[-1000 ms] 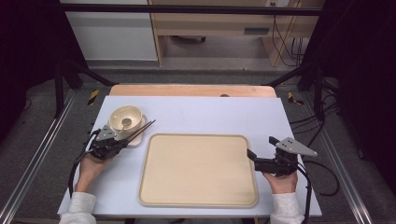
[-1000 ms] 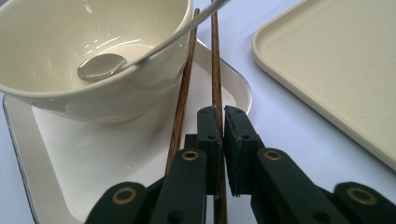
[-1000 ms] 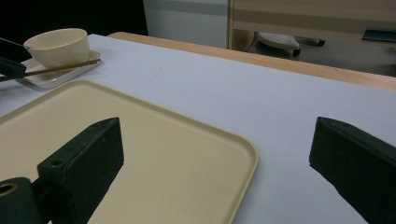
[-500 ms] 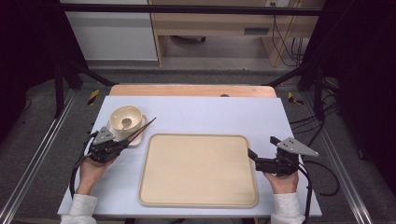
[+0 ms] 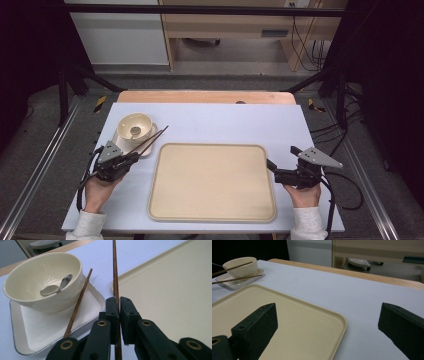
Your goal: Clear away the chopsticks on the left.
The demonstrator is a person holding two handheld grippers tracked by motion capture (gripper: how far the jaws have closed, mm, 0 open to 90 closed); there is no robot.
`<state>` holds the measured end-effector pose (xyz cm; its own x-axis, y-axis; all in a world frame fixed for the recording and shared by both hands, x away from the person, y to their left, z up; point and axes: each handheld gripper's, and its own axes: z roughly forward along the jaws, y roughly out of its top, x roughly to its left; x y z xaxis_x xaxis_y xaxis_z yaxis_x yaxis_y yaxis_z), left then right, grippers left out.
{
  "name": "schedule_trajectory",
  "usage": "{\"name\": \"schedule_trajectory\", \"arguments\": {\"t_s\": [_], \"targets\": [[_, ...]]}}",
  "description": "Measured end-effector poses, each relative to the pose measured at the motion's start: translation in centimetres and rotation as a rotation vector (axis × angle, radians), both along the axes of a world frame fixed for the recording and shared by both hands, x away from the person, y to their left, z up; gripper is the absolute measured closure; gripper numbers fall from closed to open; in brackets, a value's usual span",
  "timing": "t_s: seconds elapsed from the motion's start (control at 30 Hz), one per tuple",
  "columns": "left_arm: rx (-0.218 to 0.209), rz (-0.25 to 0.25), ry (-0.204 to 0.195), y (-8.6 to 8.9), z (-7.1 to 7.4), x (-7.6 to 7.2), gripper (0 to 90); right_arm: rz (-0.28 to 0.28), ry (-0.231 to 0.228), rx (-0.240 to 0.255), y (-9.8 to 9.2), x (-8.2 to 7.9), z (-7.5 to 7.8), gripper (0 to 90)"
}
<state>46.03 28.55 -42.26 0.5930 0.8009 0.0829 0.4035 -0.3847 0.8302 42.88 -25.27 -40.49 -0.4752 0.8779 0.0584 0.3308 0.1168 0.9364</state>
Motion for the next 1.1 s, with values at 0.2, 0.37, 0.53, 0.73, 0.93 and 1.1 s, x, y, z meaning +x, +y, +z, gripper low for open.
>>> {"name": "schedule_trajectory", "arguments": {"t_s": [0.2, 0.37, 0.53, 0.73, 0.93, 1.1], "targets": [[-0.018, -0.01, -0.024, -1.8, 0.8, -1.0, 85.1, -0.002, 0.005, -0.005, 0.0, 0.0, 0.0, 3.0], [-0.029, -0.007, -0.049, -3.2, 1.3, -1.8, 85.1, -0.002, 0.007, -0.007, 0.0, 0.0, 0.0, 3.0], [-0.041, 0.012, -0.048, -4.3, 1.4, -2.1, 85.1, -0.004, 0.009, -0.008, 0.0, 0.0, -0.1, 3.0], [-0.066, 0.035, -0.06, -5.0, 2.0, -2.3, 85.1, -0.007, 0.011, -0.003, 0.1, 0.0, -0.1, 3.0], [-0.11, 0.086, -0.088, -6.0, 3.0, -2.5, 85.1, -0.005, 0.018, -0.001, 0.2, 0.2, -0.2, 3.0], [-0.117, 0.127, -0.097, -6.9, 3.2, -2.6, 85.0, 0.0, 0.016, 0.005, 0.2, 0.2, -0.2, 3.0]]}}
